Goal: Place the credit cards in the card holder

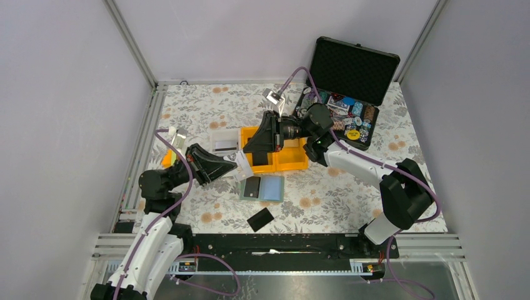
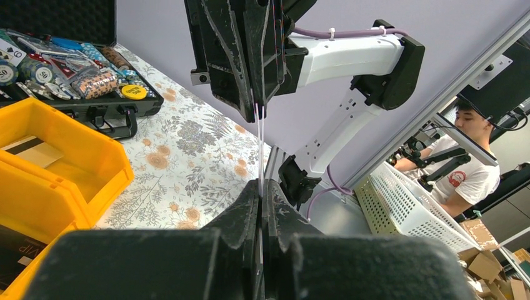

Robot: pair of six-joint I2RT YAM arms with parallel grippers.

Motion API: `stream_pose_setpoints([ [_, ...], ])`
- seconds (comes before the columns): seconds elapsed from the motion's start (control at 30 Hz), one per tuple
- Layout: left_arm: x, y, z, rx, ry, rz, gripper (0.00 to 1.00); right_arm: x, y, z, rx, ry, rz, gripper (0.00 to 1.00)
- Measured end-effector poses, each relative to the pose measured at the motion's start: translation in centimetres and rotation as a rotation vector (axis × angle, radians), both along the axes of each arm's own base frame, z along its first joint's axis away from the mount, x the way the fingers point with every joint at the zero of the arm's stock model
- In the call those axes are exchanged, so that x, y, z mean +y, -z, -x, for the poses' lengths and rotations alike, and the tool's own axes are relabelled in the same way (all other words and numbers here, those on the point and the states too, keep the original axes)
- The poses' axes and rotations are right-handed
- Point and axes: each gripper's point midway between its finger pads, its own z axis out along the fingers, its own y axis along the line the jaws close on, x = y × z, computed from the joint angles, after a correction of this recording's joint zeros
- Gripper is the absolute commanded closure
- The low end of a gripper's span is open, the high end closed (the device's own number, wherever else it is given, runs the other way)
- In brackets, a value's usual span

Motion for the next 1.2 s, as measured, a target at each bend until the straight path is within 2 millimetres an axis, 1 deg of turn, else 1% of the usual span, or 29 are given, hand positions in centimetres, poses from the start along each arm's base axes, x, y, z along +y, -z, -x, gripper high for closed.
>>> stream_pose_setpoints([
  [0.17,0.0,0.1,0.2,0.001,0.01,-0.004,1.0,0.3,0.7,-0.1,-0.011,0.009,0.019,0.9],
  [0.33,0.0,0.4,0.2,0.016,0.017,-0.012,1.0,0.6,1.4,0.2,-0.042,0.025,0.051,0.9],
  [0.53,0.0,0.4,0.2,0.013,0.018,-0.014,1.0,0.8,1.5,0.8,-0.074,0.021,0.063,0.83],
  [0.63,0.0,0.5,0.1,0.014,0.015,-0.017,1.0,0.9,1.8,1.1,-0.075,0.015,0.072,0.82],
  [0.7,0.0,0.6,0.1,0.016,0.016,-0.019,1.0,1.1,2.0,1.3,-0.078,0.01,0.077,0.86],
  [0.83,-0.1,0.8,-0.1,0.023,0.016,-0.023,1.0,1.2,2.2,1.6,-0.085,0.01,0.086,1.0],
  [0.9,-0.1,0.9,-0.2,0.023,0.011,-0.024,0.99,1.3,2.3,1.3,-0.084,0.028,0.092,1.0],
  [1.07,0.0,1.0,-0.5,0.031,-0.002,-0.023,0.9,1.1,2.3,1.1,-0.088,0.081,0.106,1.0],
  [1.2,0.0,0.8,-0.8,0.034,-0.017,-0.014,0.89,0.8,2.3,0.8,-0.089,0.127,0.109,1.0],
])
